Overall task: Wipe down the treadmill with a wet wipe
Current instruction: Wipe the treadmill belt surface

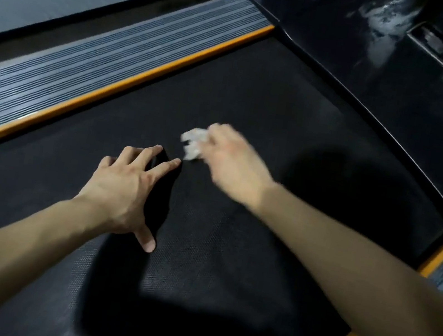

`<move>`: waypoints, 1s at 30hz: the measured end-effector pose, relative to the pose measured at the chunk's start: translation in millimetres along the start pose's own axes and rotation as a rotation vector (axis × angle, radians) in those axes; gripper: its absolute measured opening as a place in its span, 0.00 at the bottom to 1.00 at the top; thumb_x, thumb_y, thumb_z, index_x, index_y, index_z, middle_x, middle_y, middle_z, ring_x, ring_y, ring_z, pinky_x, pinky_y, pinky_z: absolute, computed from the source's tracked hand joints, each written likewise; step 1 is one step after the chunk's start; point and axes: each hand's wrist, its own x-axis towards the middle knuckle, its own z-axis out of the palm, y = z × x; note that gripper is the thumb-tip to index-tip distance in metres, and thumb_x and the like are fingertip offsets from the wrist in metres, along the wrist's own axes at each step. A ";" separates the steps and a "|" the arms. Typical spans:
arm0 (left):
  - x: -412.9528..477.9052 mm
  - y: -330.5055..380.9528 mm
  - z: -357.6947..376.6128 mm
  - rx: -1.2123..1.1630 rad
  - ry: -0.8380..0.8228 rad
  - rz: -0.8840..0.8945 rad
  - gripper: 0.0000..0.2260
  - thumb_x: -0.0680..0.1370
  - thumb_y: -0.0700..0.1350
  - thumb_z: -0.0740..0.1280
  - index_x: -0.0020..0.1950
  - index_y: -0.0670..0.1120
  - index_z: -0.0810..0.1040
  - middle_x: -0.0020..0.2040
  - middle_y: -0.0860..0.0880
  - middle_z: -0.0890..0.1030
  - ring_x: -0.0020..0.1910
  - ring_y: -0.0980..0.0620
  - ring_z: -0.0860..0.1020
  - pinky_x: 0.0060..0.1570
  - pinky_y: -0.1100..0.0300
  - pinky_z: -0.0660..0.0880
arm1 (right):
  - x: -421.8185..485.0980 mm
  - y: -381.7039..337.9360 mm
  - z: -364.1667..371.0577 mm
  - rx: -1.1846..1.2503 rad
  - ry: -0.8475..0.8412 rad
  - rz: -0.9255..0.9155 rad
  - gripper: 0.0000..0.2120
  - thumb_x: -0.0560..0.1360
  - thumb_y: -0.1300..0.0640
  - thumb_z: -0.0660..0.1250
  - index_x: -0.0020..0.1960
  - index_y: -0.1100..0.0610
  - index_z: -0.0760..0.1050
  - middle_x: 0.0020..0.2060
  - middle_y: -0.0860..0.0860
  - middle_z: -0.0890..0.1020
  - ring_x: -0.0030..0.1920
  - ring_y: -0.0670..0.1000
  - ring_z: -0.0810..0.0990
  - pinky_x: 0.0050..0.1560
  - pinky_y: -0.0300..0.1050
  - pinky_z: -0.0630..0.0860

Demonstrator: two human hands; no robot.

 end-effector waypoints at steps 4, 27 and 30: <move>1.2 -1.0 -1.3 -0.009 0.001 0.008 0.77 0.47 0.78 0.79 0.84 0.65 0.35 0.85 0.53 0.43 0.82 0.45 0.52 0.76 0.43 0.65 | -0.7 127.5 -13.8 -0.135 0.100 0.707 0.12 0.80 0.61 0.65 0.61 0.59 0.82 0.61 0.59 0.78 0.62 0.61 0.77 0.62 0.54 0.76; -4.5 11.4 4.9 -0.126 -0.016 -0.069 0.76 0.52 0.62 0.89 0.87 0.60 0.41 0.88 0.48 0.41 0.86 0.40 0.45 0.81 0.38 0.60 | -163.8 -189.2 -46.3 0.376 -0.255 0.190 0.34 0.82 0.42 0.63 0.79 0.64 0.69 0.82 0.60 0.66 0.84 0.58 0.60 0.84 0.54 0.55; -13.7 14.6 13.9 -0.177 0.006 -0.069 0.68 0.60 0.57 0.88 0.87 0.59 0.45 0.88 0.47 0.44 0.86 0.41 0.46 0.80 0.38 0.61 | -183.3 -135.0 -52.2 0.235 -0.132 0.303 0.29 0.81 0.44 0.64 0.79 0.55 0.70 0.80 0.51 0.68 0.81 0.52 0.64 0.83 0.49 0.58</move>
